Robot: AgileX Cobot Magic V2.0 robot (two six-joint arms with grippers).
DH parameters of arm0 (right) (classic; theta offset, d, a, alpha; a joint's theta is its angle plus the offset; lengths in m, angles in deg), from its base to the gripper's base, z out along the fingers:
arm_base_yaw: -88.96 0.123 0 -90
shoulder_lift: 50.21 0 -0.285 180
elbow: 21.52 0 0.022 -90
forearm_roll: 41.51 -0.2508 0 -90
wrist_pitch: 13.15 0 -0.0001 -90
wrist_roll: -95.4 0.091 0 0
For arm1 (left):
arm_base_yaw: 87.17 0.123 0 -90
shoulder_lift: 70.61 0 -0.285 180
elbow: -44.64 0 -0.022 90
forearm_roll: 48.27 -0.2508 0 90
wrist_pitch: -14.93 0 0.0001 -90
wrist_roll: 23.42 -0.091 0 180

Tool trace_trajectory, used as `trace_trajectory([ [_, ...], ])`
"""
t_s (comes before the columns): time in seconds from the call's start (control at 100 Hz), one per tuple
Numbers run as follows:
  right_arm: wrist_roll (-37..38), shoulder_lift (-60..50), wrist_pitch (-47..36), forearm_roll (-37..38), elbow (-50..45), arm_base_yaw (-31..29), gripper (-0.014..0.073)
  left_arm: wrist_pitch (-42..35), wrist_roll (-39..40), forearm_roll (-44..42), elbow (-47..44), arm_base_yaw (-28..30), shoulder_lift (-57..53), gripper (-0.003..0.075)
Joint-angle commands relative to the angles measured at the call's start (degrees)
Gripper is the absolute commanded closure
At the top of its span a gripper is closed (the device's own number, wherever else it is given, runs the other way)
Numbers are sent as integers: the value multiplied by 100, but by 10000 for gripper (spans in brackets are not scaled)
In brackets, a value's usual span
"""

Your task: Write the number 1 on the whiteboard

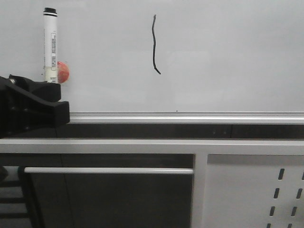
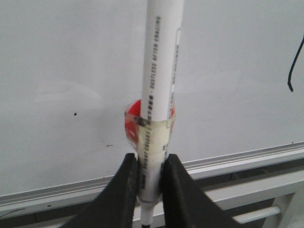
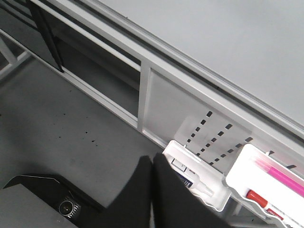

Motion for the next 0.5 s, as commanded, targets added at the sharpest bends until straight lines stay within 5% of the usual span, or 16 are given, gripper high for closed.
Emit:
trace_trajectory([
  [0.0, 0, 26, -259, 174, 184, -27, 647, -1321, 145, -143, 78, -43, -112, 738],
  [0.49, 0, 26, -259, 174, 184, -27, 647, -1321, 122, -280, 336, 133, -112, 738],
])
